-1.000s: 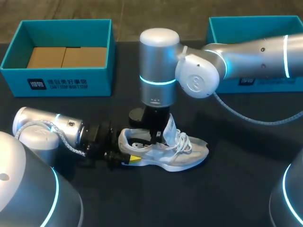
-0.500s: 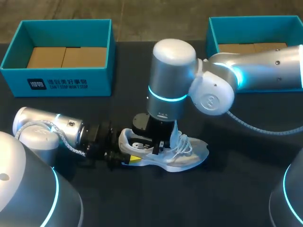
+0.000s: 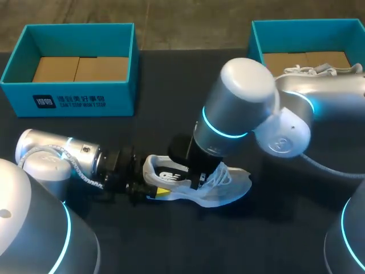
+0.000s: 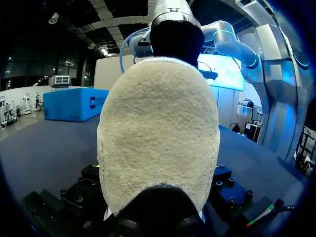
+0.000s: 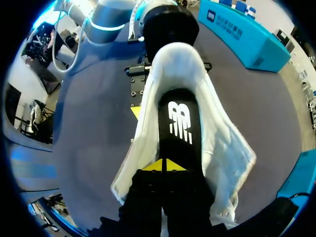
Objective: Take the shoe out of the shoebox, open the shoe tongue, remove and reinsert the insole, then place the shoe into the shoebox
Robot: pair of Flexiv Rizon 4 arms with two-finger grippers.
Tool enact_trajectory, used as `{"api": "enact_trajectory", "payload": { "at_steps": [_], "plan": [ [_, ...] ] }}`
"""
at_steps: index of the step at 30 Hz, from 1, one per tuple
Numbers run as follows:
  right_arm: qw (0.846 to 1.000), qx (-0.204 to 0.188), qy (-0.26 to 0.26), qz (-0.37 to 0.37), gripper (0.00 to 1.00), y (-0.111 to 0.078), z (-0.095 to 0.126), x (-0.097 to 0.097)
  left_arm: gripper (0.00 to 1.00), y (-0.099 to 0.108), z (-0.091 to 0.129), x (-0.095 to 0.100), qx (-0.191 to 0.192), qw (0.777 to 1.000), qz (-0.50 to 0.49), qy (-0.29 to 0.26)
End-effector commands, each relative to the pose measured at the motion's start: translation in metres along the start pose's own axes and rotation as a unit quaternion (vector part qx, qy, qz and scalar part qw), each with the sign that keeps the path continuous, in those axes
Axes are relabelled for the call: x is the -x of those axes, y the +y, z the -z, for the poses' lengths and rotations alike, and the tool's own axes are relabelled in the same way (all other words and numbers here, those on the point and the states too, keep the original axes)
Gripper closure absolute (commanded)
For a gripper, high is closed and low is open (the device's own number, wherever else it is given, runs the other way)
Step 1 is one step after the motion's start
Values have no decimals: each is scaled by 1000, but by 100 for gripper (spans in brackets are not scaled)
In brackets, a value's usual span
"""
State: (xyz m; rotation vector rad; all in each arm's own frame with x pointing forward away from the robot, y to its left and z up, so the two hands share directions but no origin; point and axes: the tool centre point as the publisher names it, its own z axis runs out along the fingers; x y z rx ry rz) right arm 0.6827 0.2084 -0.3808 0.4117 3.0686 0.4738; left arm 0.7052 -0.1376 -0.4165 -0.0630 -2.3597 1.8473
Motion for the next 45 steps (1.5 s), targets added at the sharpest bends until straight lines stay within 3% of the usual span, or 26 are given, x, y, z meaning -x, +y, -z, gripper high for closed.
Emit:
{"api": "enact_trajectory", "payload": {
  "at_steps": [1,12,19,20,23,33,45],
  "plan": [
    [1000,22,-11,-2,100,-6,11,-2,100,3,0,1,1,1000,1,0],
    [997,42,-59,1,100,2,27,6,100,3,0,1,1,1000,1,0],
    [996,-44,-73,-4,100,18,21,14,100,3,0,1,1,1000,1,0],
    [996,-41,-78,2,92,20,20,15,100,3,0,1,1,1000,1,0],
    [995,-44,-91,7,82,22,17,16,100,3,0,1,1,1000,1,0],
    [993,-56,-102,1,82,14,1,20,100,3,0,1,1,1000,1,0],
    [992,-71,-102,3,67,3,-16,34,100,3,0,1,1,1000,1,0]
  ]
}}
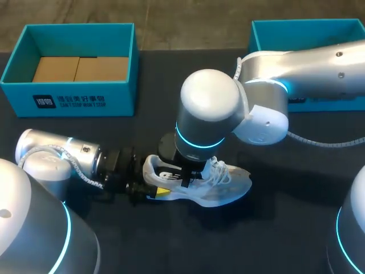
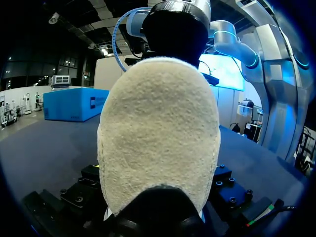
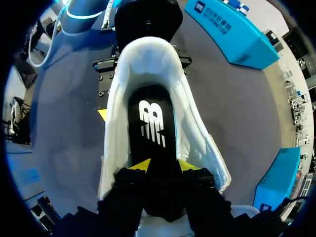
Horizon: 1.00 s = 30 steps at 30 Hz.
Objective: Take the shoe out of the shoebox, open the shoe tongue, remove and reinsert the insole, then place the shoe into the shoebox
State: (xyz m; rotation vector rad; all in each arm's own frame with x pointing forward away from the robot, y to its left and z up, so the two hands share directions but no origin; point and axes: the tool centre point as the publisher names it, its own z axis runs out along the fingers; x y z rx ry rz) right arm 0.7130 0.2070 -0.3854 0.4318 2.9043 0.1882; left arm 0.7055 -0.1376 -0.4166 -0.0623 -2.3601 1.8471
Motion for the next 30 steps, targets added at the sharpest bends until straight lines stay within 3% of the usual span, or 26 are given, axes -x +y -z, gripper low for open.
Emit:
{"api": "enact_trajectory", "payload": {
  "at_steps": [1,8,12,17,26,30],
  "plan": [
    [1000,0,7,2,67,-1,-14,3,100,3,0,1,1,1000,1,0],
    [1000,-16,15,6,58,-1,-29,6,100,3,0,1,1,1000,1,0],
    [1000,-22,21,-1,60,-3,-36,4,100,3,0,1,1,1000,1,0],
    [997,-58,53,-4,59,-4,-50,1,100,3,0,1,1,1000,1,0],
    [990,-85,115,-2,54,-9,-70,-22,100,3,0,1,1,1000,1,0],
    [987,-86,136,-2,59,-11,-75,-35,100,3,0,1,1,1000,1,0]
  ]
}}
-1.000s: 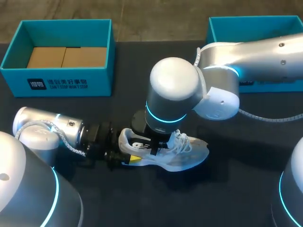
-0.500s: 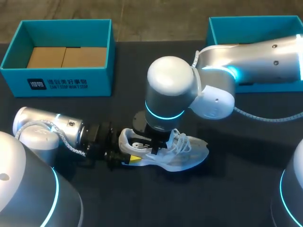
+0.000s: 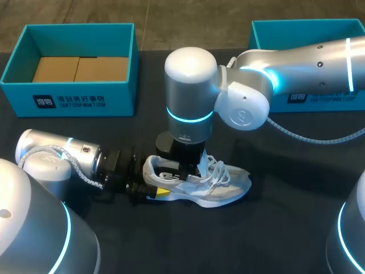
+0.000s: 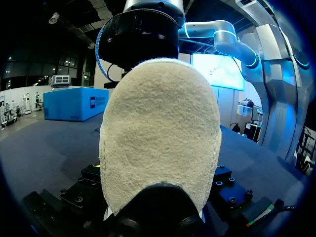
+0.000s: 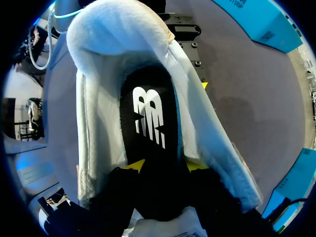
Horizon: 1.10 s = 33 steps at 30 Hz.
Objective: Take the shoe out of the shoebox, open the shoe tongue, remove and reinsert the insole, then place the shoe into the shoebox
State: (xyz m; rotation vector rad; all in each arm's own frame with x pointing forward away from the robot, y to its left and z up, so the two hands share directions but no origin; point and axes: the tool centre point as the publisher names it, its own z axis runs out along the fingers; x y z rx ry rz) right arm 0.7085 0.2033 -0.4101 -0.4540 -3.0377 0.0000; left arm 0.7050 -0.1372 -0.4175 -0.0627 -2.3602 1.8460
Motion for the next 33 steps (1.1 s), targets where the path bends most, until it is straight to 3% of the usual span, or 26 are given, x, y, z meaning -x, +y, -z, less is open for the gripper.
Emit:
{"api": "enact_trajectory", "payload": {
  "at_steps": [1,3,7,9,16,21,25,33],
  "plan": [
    [1000,-6,18,1,60,6,-58,-16,100,2,-1,1,1,1000,1,0],
    [1000,-4,24,3,62,4,-61,-21,100,2,-1,1,1,1000,1,0],
    [999,-19,45,3,78,2,-65,-28,100,2,-1,1,1,1000,1,0],
    [998,-24,53,6,100,1,-65,-31,100,2,-1,1,1,1000,1,0],
    [998,-23,54,0,100,-4,-63,-40,100,2,-1,1,1,1000,1,0],
    [998,3,53,-21,100,-9,-51,-38,100,2,-1,1,1,1000,1,0],
    [996,62,49,-48,100,-17,-36,-33,100,2,-1,1,1,1000,1,0],
    [988,144,1,-49,100,-25,-3,-33,100,2,-1,1,1,1000,1,0]
  ]
}}
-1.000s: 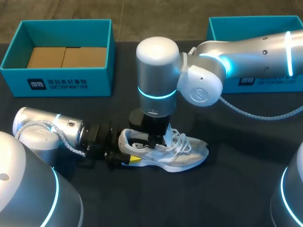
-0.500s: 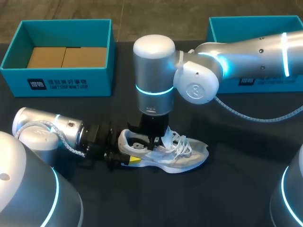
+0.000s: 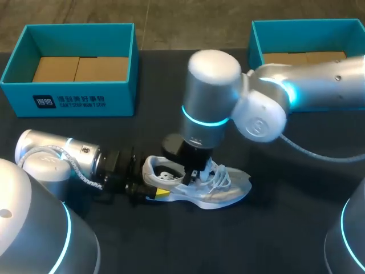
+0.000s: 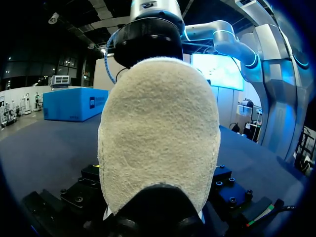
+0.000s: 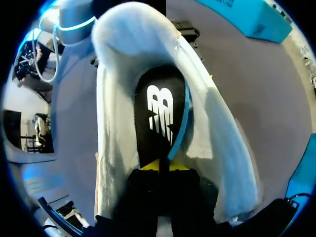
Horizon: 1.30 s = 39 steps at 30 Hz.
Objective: Take the shoe out of the shoebox, open the shoe tongue, remove and reinsert the insole, then place the shoe into the shoebox
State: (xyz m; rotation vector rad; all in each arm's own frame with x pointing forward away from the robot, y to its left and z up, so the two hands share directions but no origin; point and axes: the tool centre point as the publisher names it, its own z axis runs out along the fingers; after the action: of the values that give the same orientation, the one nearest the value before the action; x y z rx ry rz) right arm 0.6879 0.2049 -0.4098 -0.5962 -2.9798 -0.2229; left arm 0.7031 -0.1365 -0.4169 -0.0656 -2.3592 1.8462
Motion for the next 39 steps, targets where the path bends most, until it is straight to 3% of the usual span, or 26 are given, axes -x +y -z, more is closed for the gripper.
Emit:
{"api": "enact_trajectory", "payload": {
  "at_steps": [1,14,24,39],
  "plan": [
    [996,83,-24,2,100,-22,4,-11,100,2,-1,3,1,1000,1,-1],
    [984,163,-68,8,100,-19,35,0,100,2,-1,3,1,1000,1,-1],
    [973,215,-80,12,100,-19,46,9,100,2,-1,3,1,1000,1,-1],
    [974,198,-83,74,100,13,70,6,100,2,-1,3,1,1000,1,-1]
  ]
}}
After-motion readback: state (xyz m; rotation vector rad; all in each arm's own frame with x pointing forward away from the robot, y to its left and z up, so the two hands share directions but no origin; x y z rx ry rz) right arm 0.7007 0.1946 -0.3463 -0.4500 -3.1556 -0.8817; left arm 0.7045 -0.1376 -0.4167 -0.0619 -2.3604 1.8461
